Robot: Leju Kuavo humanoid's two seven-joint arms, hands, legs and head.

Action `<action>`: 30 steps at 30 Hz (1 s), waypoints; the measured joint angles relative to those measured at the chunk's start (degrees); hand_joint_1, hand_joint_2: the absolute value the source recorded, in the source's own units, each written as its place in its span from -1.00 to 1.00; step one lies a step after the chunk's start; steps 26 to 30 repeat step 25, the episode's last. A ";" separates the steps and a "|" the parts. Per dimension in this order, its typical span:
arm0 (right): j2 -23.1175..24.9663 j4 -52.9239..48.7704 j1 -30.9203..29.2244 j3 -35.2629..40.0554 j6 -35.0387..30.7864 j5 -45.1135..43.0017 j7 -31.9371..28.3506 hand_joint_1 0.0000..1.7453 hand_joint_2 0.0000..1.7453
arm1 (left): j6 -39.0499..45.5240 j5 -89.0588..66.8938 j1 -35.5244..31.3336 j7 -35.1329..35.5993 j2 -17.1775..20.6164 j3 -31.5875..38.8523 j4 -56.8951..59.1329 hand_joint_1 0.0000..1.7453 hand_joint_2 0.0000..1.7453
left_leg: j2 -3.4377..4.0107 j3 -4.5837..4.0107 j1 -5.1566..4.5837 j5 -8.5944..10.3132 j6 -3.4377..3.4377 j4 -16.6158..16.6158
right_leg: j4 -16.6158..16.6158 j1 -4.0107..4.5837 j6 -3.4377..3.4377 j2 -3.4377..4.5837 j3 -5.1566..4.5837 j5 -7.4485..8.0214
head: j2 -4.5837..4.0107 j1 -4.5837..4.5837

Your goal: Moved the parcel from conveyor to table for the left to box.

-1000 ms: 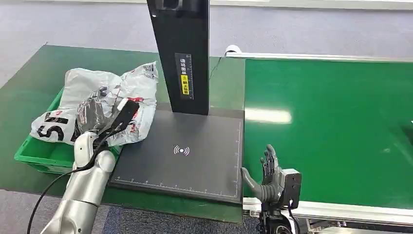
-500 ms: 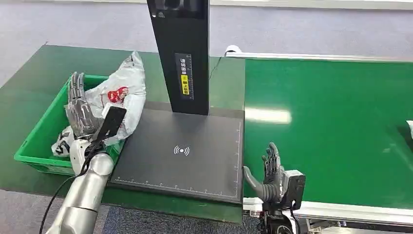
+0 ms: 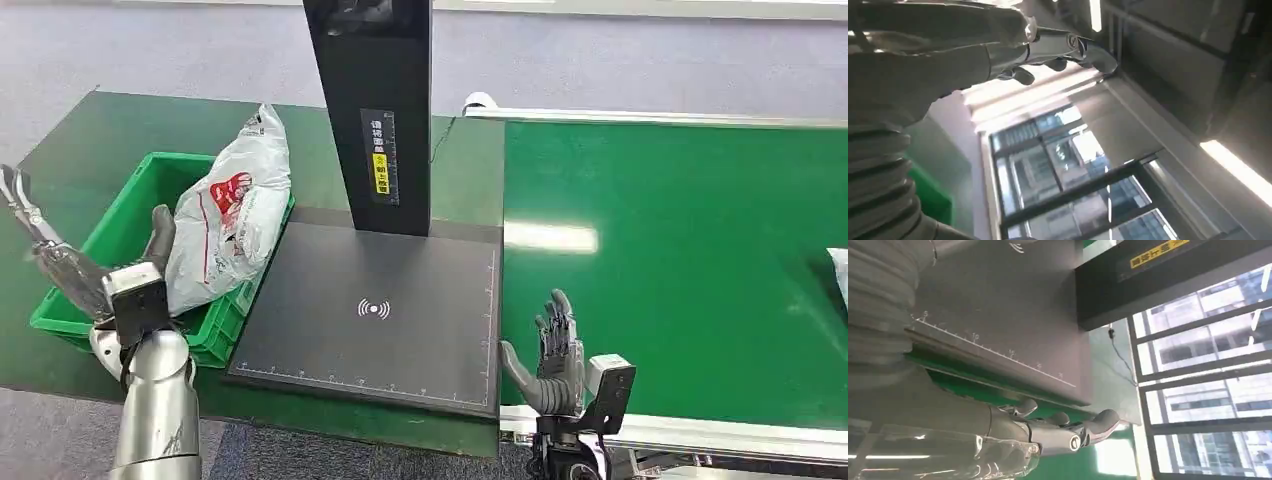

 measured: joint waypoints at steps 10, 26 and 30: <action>-0.66 -0.83 0.00 -0.48 1.18 2.47 -0.02 -1.00 1.00 | -32.69 22.88 10.40 3.82 4.15 -21.27 -9.88 -1.00 1.00 | 0.07 -0.02 -0.01 -0.02 0.01 -0.01 | 0.00 -0.01 0.00 0.06 0.00 0.00 | 0.00 0.00; -0.94 -1.29 -0.04 -0.81 2.36 4.17 0.35 -1.00 1.00 | -43.89 25.70 17.46 7.06 5.40 -27.67 -11.12 -1.00 1.00 | 0.09 -0.01 0.00 -0.01 0.00 -0.01 | 0.00 -0.01 -0.01 0.07 -0.01 0.00 | 0.00 -0.02; -0.94 -1.29 -0.04 -0.81 2.36 4.17 0.35 -1.00 1.00 | -43.89 25.70 17.46 7.06 5.40 -27.67 -11.12 -1.00 1.00 | 0.09 -0.01 0.00 -0.01 0.00 -0.01 | 0.00 -0.01 -0.01 0.07 -0.01 0.00 | 0.00 -0.02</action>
